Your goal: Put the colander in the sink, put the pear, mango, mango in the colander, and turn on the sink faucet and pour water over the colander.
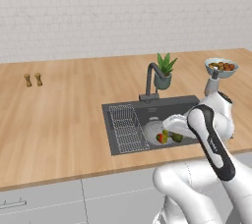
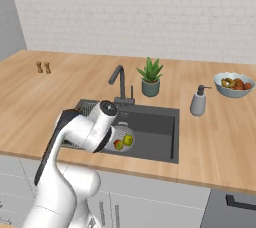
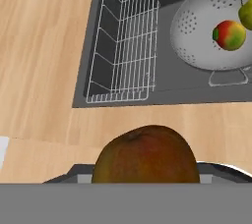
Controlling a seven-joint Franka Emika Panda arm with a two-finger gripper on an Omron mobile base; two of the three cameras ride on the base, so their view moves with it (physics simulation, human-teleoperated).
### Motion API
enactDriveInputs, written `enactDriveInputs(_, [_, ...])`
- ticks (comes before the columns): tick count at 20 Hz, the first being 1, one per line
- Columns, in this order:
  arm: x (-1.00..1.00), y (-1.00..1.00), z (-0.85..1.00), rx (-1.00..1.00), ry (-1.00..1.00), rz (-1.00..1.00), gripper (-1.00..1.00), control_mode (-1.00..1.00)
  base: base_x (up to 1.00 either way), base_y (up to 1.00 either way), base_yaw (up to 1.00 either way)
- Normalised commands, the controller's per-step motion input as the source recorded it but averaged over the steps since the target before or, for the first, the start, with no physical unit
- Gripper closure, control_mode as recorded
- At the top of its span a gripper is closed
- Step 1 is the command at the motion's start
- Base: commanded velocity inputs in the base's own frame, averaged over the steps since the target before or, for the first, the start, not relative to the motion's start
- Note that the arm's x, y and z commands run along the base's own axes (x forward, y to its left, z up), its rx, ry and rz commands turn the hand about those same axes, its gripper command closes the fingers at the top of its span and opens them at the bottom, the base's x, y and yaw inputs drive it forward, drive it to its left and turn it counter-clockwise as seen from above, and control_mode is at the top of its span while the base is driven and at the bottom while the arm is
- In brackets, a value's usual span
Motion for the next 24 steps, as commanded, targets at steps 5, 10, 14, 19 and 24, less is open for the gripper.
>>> enactDriveInputs(5, [0.54,-0.67,0.00,0.11,-0.02,0.09,1.00,-1.00,0.00,0.00,0.00])
enactDriveInputs(10, [0.73,-0.37,0.01,0.03,0.00,0.01,1.00,-1.00,0.00,0.00,0.00])
enactDriveInputs(14, [0.86,-0.24,0.00,0.00,0.00,0.00,1.00,-1.00,0.00,0.00,0.00])
enactDriveInputs(19, [0.58,-0.38,-0.03,0.00,0.05,0.00,1.00,-1.00,0.00,0.00,0.00])
enactDriveInputs(24, [0.36,-0.27,-0.06,-0.04,0.18,0.00,1.00,-1.00,0.00,0.00,0.00])
